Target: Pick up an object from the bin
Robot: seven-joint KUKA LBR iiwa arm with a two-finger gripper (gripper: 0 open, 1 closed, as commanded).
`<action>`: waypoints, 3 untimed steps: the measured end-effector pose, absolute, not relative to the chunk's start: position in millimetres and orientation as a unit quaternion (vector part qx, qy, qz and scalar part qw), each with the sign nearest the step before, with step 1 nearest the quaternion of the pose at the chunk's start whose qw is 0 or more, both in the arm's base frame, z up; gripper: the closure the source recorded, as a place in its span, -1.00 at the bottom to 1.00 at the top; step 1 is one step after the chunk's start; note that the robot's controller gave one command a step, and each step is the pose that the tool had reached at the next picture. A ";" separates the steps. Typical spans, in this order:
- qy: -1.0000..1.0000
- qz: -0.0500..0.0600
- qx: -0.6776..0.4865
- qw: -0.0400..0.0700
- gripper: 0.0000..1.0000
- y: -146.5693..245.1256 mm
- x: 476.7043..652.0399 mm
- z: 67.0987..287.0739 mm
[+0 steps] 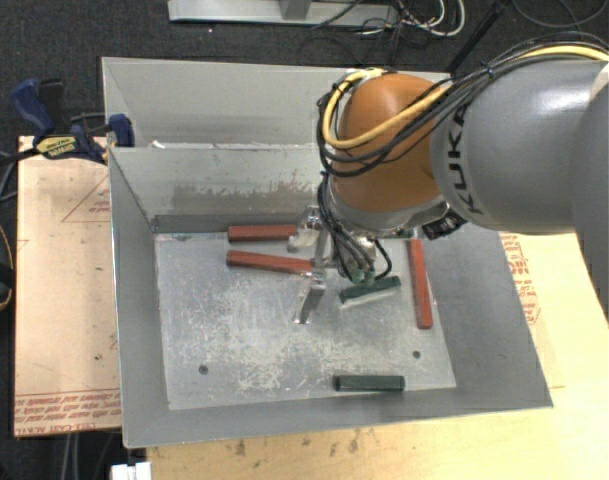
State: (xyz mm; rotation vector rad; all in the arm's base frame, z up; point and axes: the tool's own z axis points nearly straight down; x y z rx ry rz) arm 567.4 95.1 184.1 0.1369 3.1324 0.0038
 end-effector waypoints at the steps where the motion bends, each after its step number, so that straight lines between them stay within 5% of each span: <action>1: 1.000 0.001 0.009 0.004 -1.00 94.0 635.9 160.1; 2: 0.997 0.001 0.080 0.002 -1.00 108.0 637.4 160.1; 3: 1.000 0.001 0.026 0.003 -1.00 103.8 632.8 97.6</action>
Offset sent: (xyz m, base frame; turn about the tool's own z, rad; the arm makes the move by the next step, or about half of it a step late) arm 0.0700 0.0136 -0.0241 0.0739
